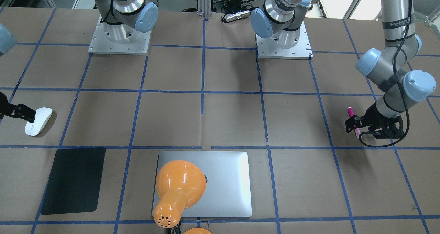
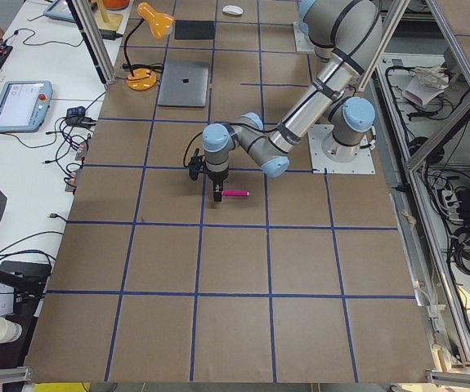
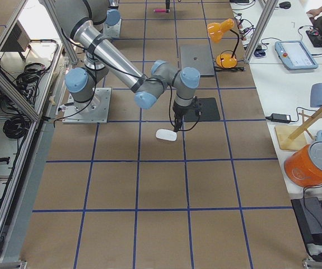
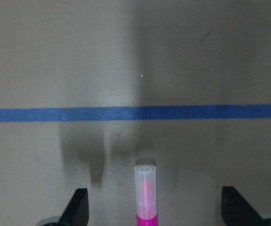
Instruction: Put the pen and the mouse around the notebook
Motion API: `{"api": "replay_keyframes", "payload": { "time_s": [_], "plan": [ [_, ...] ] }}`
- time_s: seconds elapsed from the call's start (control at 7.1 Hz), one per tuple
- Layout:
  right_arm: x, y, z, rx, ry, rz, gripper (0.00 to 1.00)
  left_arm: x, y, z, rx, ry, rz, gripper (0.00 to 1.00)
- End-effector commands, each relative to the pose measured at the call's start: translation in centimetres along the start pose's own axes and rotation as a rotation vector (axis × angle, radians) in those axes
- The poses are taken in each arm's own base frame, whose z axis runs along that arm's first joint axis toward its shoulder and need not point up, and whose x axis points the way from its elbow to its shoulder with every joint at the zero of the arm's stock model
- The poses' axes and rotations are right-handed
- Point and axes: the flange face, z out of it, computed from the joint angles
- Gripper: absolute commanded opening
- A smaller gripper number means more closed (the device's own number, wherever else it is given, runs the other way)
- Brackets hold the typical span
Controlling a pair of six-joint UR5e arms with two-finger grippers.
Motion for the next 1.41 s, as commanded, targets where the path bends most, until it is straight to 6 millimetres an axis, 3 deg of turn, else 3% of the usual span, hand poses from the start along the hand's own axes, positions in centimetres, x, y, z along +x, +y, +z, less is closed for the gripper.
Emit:
{"api": "replay_keyframes", "payload": {
  "time_s": [0.0, 0.14, 0.28, 0.56, 0.7, 0.85, 0.99, 1.13, 1.27],
  "plan": [
    [0.1, 1.1, 4.7, -0.05, -0.035, 0.01, 1.0, -0.3, 0.6, 0.4, -0.016, -0.006, -0.003, 0.55],
    [-0.3, 1.0, 6.1, -0.06, -0.089, 0.01, 1.0, -0.4, 0.7, 0.6, -0.02, -0.003, -0.006, 0.28],
    [0.8, 1.6, 6.5, -0.07, -0.09, 0.029, 1.0, -0.4, 0.7, 0.4, -0.015, -0.005, -0.008, 0.0],
    [1.5, 1.7, 7.1, -0.072, -0.092, 0.029, 1.0, -0.4, 0.6, 0.2, -0.008, -0.008, -0.022, 0.0],
    [1.4, 1.6, 8.1, -0.093, -0.105, 0.019, 1.0, -0.3, 0.7, 0.2, -0.013, -0.007, -0.12, 0.0],
    [1.7, 1.4, 7.9, -0.082, -0.093, 0.019, 1.0, 1.0, 0.2, -0.3, -0.011, -0.012, -0.329, 0.0],
    [1.7, 1.3, 8.3, -0.09, -0.091, 0.018, 0.99, 5.0, -1.3, -1.2, 0.002, -0.002, -0.509, 0.0],
    [1.8, 1.0, 8.4, -0.09, -0.096, 0.02, 0.97, 13.3, -3.4, -2.8, 0.035, -0.013, -0.566, 0.0],
    [1.5, 1.5, 9.2, -0.12, -0.106, 0.014, 0.84, 20.4, -4.2, -3.2, 0.05, 0.002, -0.728, 0.0]
  ]
}}
